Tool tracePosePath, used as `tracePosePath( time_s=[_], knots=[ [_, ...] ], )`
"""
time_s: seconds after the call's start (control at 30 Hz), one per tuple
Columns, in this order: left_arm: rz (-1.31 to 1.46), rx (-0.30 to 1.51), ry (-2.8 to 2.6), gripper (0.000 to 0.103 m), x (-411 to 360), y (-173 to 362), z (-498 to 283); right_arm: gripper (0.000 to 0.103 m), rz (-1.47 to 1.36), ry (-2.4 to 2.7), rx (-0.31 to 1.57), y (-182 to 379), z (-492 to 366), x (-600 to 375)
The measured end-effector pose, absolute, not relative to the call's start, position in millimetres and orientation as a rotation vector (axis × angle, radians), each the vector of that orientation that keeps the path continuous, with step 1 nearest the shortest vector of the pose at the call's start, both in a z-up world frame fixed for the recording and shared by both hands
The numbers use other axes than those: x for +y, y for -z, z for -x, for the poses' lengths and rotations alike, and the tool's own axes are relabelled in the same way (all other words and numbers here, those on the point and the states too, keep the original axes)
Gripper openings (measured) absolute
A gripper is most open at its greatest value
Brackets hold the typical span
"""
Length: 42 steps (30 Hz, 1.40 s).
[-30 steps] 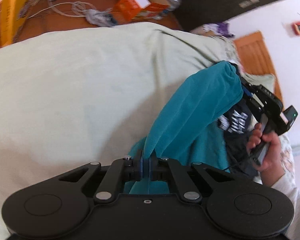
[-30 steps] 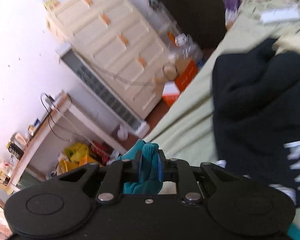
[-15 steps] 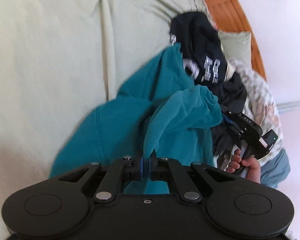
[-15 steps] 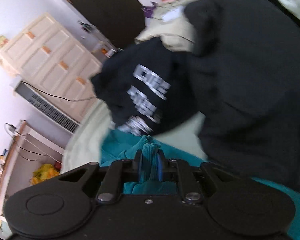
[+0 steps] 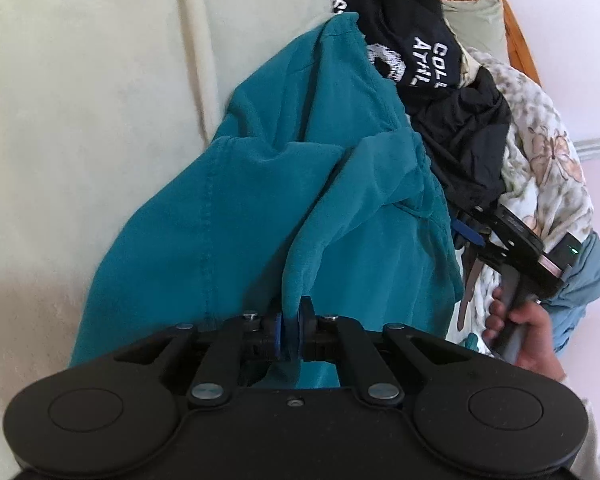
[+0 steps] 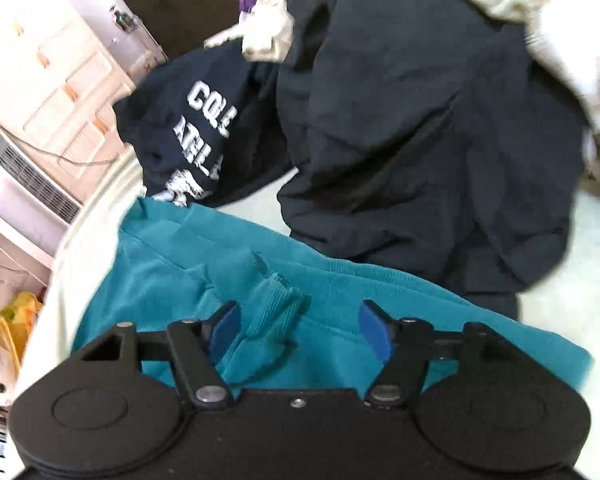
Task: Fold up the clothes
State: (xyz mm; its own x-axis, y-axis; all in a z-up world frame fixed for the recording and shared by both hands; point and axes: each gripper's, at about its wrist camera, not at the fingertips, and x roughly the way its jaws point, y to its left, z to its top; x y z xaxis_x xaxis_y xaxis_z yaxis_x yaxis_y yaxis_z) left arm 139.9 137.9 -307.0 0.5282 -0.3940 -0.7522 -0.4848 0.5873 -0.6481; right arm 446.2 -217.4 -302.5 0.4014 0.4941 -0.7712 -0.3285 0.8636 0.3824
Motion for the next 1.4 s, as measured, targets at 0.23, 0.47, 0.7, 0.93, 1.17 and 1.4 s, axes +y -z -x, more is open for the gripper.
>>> tracePosePath(
  time_s=[0.23,0.47,0.7,0.93,1.17,1.4],
  knots=[
    [0.972,0.969,0.045,0.053,159,263,-156,0.086,-0.212,-0.500,1.037,263,-375,-244],
    [0.975,0.883,0.145,0.054,208,239,-211,0.086,-0.263,-0.524,1.065,261,-270,-186],
    [0.828,0.963,0.224,0.057,234,232,-288,0.085,-0.173,-0.553,0.997,278,-197,-47],
    [0.695,1.055,0.339,0.059,244,249,-333,0.039,-0.097,-0.435,1.037,311,-210,7],
    [0.689,1.161,0.410,0.059,236,286,-326,0.008,-0.143,-0.251,1.025,312,-200,-19],
    [0.637,1.249,0.490,0.059,204,308,-301,0.007,-0.337,-0.022,1.055,322,-176,-82]
  ],
)
